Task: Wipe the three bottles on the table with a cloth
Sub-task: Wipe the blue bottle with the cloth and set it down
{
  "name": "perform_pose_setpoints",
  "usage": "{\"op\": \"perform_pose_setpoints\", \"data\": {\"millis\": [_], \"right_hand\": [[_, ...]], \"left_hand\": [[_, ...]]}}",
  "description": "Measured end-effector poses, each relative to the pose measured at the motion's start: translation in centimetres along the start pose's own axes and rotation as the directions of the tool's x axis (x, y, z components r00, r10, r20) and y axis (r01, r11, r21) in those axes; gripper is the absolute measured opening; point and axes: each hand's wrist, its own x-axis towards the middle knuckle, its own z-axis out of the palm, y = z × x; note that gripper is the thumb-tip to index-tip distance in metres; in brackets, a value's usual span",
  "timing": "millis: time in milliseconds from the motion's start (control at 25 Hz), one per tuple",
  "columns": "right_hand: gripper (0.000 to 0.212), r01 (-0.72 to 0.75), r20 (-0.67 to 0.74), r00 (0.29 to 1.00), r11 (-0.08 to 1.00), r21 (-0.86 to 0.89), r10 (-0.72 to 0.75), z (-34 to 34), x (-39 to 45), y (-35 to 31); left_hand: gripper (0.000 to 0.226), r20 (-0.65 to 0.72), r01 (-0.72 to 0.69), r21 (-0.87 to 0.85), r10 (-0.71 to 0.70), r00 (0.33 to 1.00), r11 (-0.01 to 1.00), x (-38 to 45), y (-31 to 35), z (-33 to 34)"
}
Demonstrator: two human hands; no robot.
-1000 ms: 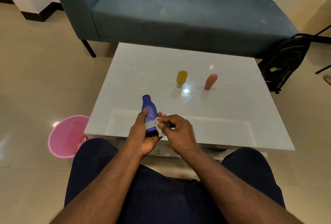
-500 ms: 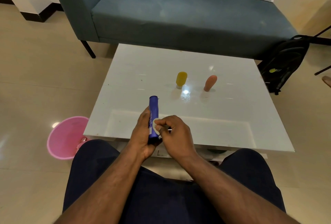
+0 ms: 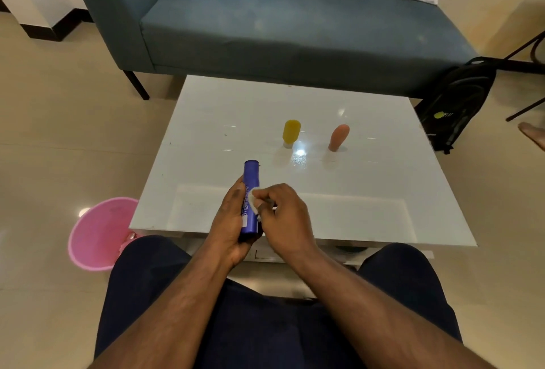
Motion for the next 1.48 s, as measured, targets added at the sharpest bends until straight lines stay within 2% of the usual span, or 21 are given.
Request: {"op": "perform_pose_setpoints", "data": {"millis": [120,320,400,480,520,600,680,800,880,960,1080,1160,1320,1480], "right_hand": [[0.012,-0.008,-0.009,1.000,1.000,0.000,0.008,-0.4,0.8,0.1],[0.010,-0.048,-0.069,0.996,0.999,0.009,0.049,-0.9,2.5,0.0],[0.009,0.041,-0.032,0.999,0.997,-0.065,-0.043,0.2,0.7,0.5],[0.011,0.205,0.053,0.979,0.961,-0.183,-0.199,1.4,-1.5,1.3],[0.012,0.267,0.084,0.963,0.936,-0.230,-0.254,1.6,-1.9,1.8],[0.013,0.295,0.062,0.955,0.921,-0.253,-0.289,1.1,-0.6,2.3],[0.016,0.221,0.005,0.974,0.952,-0.214,-0.225,0.4,0.9,2.1],[0.009,0.046,-0.027,0.998,0.997,-0.063,-0.048,-0.9,1.9,1.8],[0.008,0.006,-0.044,0.999,1.000,0.000,-0.006,-1.6,1.5,1.8],[0.008,0.052,-0.051,0.997,0.998,-0.018,-0.053,-1.6,1.0,2.1],[0.014,0.227,0.063,0.974,0.957,-0.183,-0.219,-0.5,-0.4,3.2],[0.014,0.210,0.059,0.977,0.964,-0.165,-0.203,-0.6,0.1,4.2],[0.009,0.009,-0.031,0.999,0.999,-0.038,-0.010,-2.2,2.1,5.4],[0.013,-0.088,-0.010,0.996,0.996,-0.035,0.088,-2.5,2.8,7.3]], "left_hand": [[0.068,0.007,0.081,0.061,-0.082,0.997,0.995,-0.1,-0.3,0.3],[0.064,0.032,0.161,-0.010,-0.161,0.986,0.987,-0.2,-0.3,0.3],[0.060,0.047,0.159,-0.080,-0.156,0.987,0.984,-0.2,0.0,0.2],[0.064,0.037,0.180,-0.141,-0.176,0.984,0.974,0.0,0.1,-0.1],[0.067,0.033,0.193,-0.144,-0.190,0.981,0.971,0.0,0.1,-0.1],[0.065,0.038,0.182,-0.096,-0.179,0.983,0.979,-0.1,-0.1,0.3],[0.061,0.037,0.158,-0.053,-0.156,0.987,0.986,-0.3,-0.3,0.6],[0.059,0.033,0.122,-0.068,-0.120,0.992,0.990,-0.7,0.0,0.6],[0.058,0.026,0.101,-0.052,-0.100,0.995,0.994,-0.4,0.1,0.3],[0.053,0.010,0.095,-0.040,-0.094,0.995,0.995,0.1,0.0,0.2],[0.048,0.018,0.137,-0.049,-0.137,0.990,0.989,0.5,-0.2,0.2],[0.046,0.018,0.140,-0.022,-0.140,0.990,0.990,0.7,-0.3,0.2],[0.040,-0.032,0.062,0.184,-0.057,0.998,0.981,1.6,-0.6,0.0],[0.034,-0.073,0.052,0.408,-0.024,0.997,0.911,3.0,-0.7,0.2]]}}
